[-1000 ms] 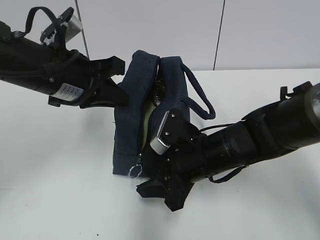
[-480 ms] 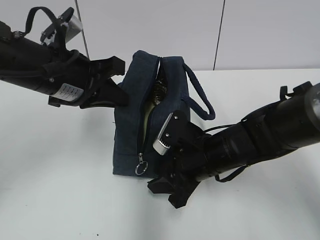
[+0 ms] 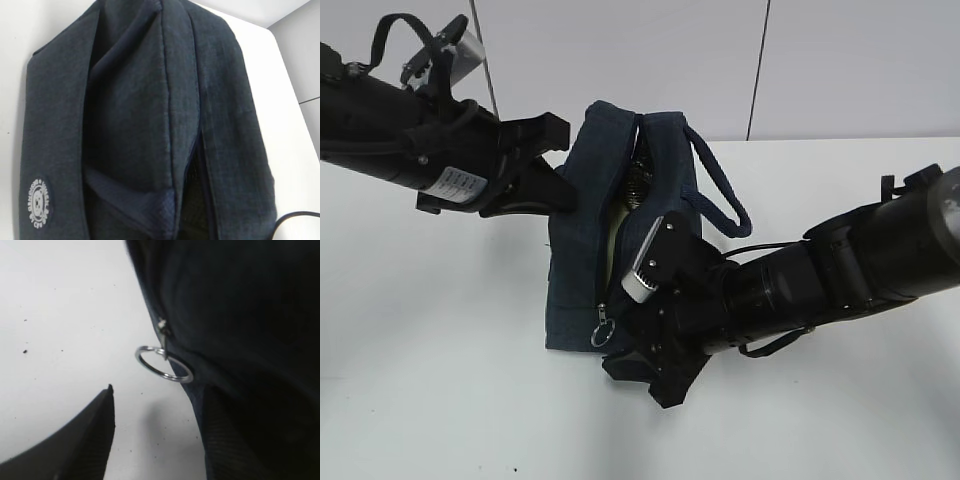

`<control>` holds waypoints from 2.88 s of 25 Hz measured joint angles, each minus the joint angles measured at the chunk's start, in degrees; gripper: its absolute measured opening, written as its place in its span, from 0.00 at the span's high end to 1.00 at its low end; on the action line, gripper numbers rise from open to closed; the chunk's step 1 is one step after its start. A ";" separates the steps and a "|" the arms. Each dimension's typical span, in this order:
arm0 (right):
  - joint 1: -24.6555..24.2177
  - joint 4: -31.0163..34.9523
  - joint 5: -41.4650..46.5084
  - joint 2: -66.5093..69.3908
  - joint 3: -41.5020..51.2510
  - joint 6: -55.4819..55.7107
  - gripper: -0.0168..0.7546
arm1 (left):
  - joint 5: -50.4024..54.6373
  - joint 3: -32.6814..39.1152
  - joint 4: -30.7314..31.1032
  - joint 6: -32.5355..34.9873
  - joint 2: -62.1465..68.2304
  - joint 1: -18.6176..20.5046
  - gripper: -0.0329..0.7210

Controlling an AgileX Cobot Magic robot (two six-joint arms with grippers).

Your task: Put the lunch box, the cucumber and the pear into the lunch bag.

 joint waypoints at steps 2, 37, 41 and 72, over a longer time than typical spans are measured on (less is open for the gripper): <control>0.00 0.39 0.21 0.00 0.00 -1.42 0.40 | 0.00 0.00 0.00 0.00 0.00 0.00 0.98; 0.90 0.46 8.90 7.47 -7.88 0.97 0.41 | -0.45 0.00 0.23 0.00 0.05 0.25 0.98; 0.90 0.46 9.23 7.47 -7.97 0.97 0.42 | -0.03 0.00 0.24 0.00 0.05 0.25 0.98; 0.90 -1.58 4.73 7.47 -8.23 7.86 0.97 | 0.83 0.00 0.13 0.00 0.05 0.25 0.98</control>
